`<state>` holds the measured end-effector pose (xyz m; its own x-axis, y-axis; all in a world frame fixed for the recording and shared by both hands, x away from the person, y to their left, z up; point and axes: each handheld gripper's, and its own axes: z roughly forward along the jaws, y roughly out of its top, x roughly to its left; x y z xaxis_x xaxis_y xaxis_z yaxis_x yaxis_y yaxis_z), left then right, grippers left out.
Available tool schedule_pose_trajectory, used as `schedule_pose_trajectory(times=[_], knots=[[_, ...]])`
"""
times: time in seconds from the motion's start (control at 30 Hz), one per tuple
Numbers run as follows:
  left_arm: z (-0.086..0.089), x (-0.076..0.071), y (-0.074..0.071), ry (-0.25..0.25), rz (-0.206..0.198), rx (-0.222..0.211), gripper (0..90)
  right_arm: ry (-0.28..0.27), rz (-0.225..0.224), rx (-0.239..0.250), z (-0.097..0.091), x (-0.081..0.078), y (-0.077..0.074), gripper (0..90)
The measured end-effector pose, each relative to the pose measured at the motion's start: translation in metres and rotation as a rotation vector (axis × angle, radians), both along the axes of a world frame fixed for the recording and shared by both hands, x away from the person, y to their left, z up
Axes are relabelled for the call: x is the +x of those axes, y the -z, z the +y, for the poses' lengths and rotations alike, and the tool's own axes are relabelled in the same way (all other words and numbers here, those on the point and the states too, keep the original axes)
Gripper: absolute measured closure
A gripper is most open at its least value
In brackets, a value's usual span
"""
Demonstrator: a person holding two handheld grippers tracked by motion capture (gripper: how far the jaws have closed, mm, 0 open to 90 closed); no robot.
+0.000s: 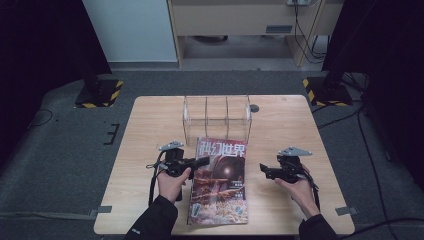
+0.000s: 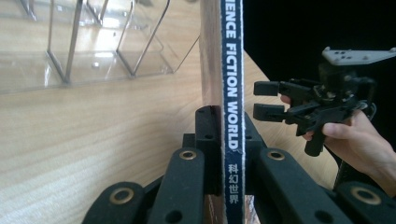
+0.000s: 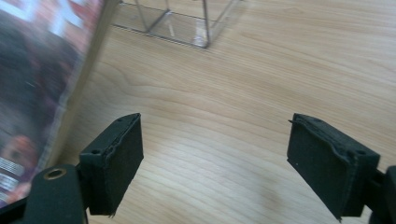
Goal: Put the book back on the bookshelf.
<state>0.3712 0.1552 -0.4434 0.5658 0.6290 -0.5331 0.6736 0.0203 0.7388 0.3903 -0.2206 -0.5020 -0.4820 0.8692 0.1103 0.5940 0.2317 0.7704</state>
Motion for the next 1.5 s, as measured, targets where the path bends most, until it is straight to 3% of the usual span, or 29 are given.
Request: schedule_pose_trajectory(times=[0.23,0.47,0.67,0.8,1.03,1.3,1.5], knots=[[0.011,-0.005,-0.025,-0.022,-0.062,-0.035,83.5,0.046,0.019,-0.108,-0.014,0.003,0.006,14.2],[0.031,-0.013,-0.052,-0.082,-0.119,-0.111,83.5,0.062,0.034,-0.148,-0.018,0.005,0.013,8.9],[0.045,-0.016,-0.062,-0.143,-0.132,-0.134,83.5,0.051,0.080,-0.214,-0.020,0.007,0.023,6.6],[0.053,-0.018,-0.068,-0.176,-0.155,-0.123,83.4,0.054,0.107,-0.234,-0.023,0.008,0.026,5.1],[0.065,-0.021,-0.077,-0.227,-0.187,-0.085,83.5,0.081,0.100,-0.190,-0.025,0.007,0.030,4.3],[0.079,-0.023,-0.087,-0.271,-0.213,-0.096,83.5,0.084,0.070,-0.158,-0.023,0.006,0.035,2.6],[0.086,-0.022,-0.098,-0.320,-0.256,-0.078,83.5,0.083,0.056,-0.144,-0.023,0.005,0.037,1.3]])
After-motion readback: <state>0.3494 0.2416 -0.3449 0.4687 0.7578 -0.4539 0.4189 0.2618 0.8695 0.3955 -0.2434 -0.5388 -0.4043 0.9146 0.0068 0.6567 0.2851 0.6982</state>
